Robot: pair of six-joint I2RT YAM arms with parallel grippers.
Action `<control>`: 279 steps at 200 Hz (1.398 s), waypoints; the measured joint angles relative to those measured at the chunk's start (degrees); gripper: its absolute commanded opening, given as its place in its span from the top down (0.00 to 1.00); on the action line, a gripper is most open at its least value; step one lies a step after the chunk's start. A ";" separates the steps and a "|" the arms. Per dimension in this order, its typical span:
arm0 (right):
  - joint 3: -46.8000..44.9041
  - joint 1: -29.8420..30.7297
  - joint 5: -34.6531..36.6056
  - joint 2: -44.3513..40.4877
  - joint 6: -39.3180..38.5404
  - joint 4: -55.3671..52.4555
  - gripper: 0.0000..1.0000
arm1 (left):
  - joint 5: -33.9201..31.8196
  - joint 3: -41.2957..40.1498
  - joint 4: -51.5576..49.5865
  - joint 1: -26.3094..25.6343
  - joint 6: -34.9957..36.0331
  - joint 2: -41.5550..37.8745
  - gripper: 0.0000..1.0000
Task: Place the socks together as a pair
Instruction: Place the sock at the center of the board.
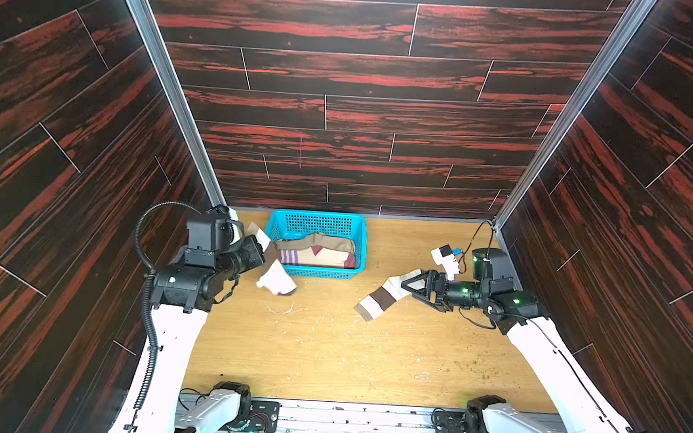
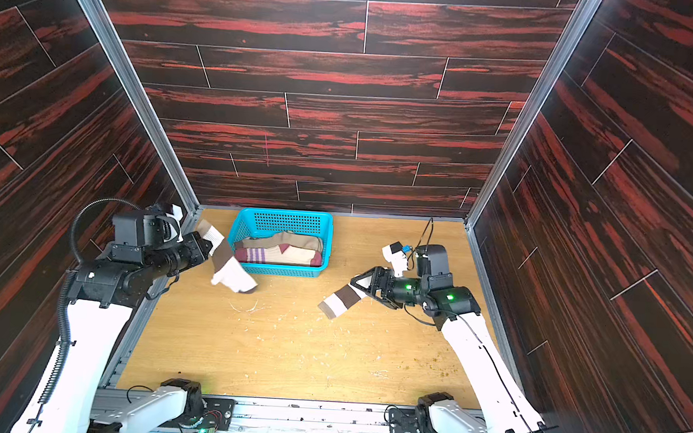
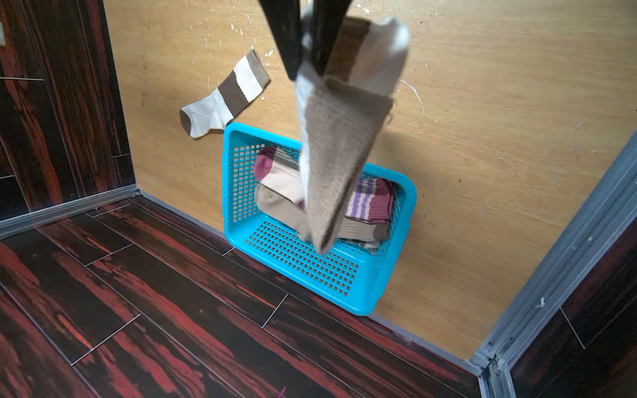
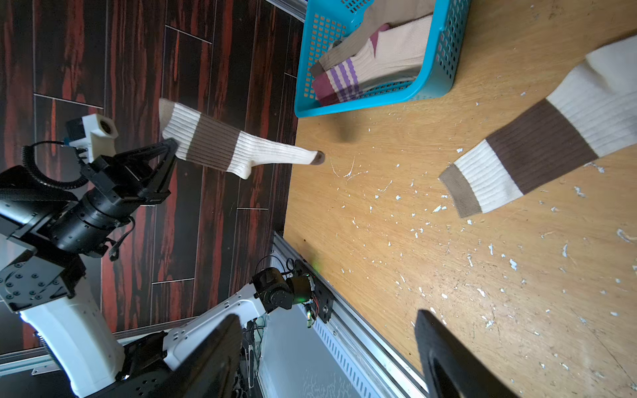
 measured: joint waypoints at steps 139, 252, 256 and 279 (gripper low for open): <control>-0.13 -0.13 4.04 -0.31 -2.34 -5.95 0.19 | -7.39 6.93 4.90 -28.09 8.13 19.15 0.89; 0.61 -2.58 6.19 -1.36 -3.39 -9.40 0.19 | -22.18 -11.80 17.44 -52.09 17.53 20.22 0.90; 0.61 -2.60 6.16 -1.18 -3.41 -9.29 0.19 | -23.15 -13.25 17.62 -53.46 16.92 20.33 0.90; 0.61 -2.60 5.73 0.00 -3.52 -9.05 0.19 | -27.10 -17.73 17.79 -60.89 13.11 21.73 0.91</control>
